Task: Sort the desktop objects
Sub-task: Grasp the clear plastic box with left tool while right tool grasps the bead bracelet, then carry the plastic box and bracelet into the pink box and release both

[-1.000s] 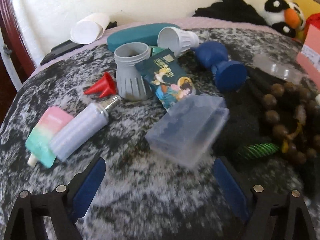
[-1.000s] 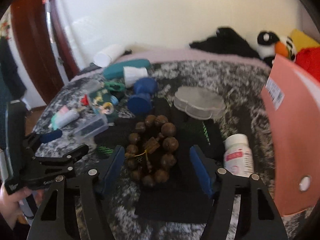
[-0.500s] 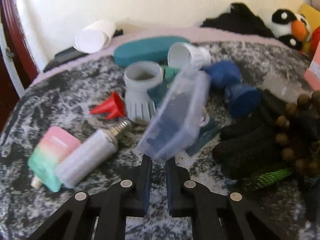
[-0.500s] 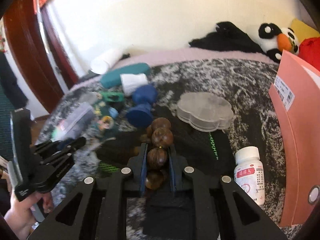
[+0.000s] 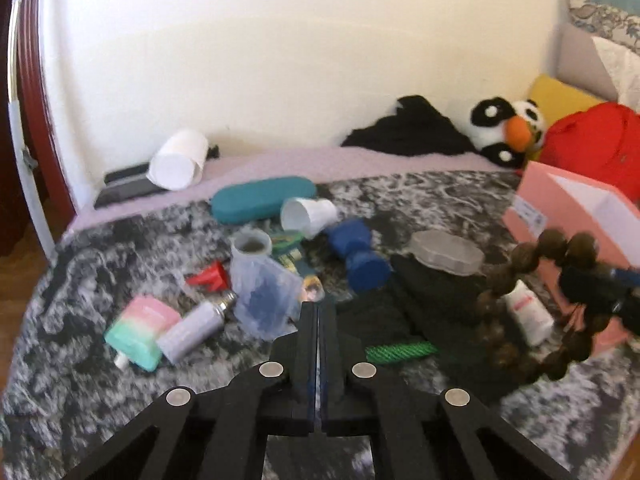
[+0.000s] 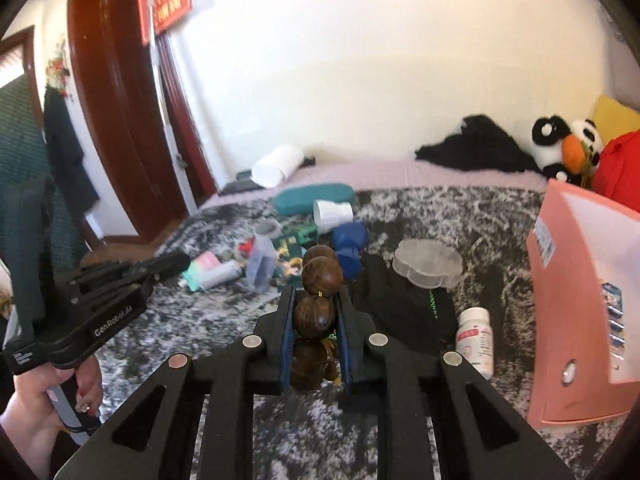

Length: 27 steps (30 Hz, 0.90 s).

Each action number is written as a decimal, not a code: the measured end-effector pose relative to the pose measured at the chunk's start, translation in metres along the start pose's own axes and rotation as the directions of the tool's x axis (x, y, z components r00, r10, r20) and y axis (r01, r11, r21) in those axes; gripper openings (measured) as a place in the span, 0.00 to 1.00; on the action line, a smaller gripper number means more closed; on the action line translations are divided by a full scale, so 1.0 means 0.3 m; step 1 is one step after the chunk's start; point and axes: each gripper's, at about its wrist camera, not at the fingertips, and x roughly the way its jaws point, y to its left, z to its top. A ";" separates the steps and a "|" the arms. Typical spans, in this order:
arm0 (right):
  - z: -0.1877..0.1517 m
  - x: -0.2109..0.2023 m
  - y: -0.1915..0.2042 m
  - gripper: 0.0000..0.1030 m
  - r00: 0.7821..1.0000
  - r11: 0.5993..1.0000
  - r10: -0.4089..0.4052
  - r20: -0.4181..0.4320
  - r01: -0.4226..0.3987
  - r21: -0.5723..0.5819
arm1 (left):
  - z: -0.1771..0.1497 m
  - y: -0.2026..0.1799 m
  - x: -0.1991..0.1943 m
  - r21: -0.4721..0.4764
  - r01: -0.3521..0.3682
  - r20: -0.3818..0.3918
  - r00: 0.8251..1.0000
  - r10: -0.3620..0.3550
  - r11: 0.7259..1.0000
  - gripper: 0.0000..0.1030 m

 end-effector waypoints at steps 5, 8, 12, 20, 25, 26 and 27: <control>-0.002 -0.077 -0.022 0.19 1.000 0.999 0.017 0.019 -0.018 0.032 | -0.047 0.032 0.131 -0.011 -0.042 -0.066 0.997 0.041 0.999 0.19; 0.007 -0.087 -0.037 0.19 0.999 0.999 0.032 0.017 -0.032 0.028 | -0.059 0.014 0.231 0.004 -0.106 -0.081 0.991 0.106 0.994 0.62; 0.020 -0.056 -0.061 0.19 0.999 0.998 0.042 0.004 -0.042 0.042 | -0.043 -0.021 0.382 0.042 -0.188 -0.088 0.978 0.191 0.981 0.74; 0.031 0.040 -0.120 0.19 0.999 0.998 0.021 -0.043 -0.019 0.063 | -0.001 0.045 0.592 0.026 -0.264 -0.129 0.956 0.265 0.964 0.54; 0.032 0.056 -0.138 0.19 0.999 0.998 0.012 -0.051 -0.008 0.063 | 0.010 0.081 0.500 -0.017 -0.235 -0.102 0.967 0.232 0.972 0.21; 0.033 0.056 -0.135 0.19 0.999 0.998 0.013 -0.051 -0.010 0.060 | 0.013 0.081 0.462 -0.024 -0.233 -0.090 0.969 0.230 0.972 0.21; 0.032 0.053 -0.126 0.19 0.999 0.998 0.016 -0.049 -0.013 0.055 | 0.017 0.081 0.419 -0.035 -0.223 -0.080 0.972 0.220 0.974 0.21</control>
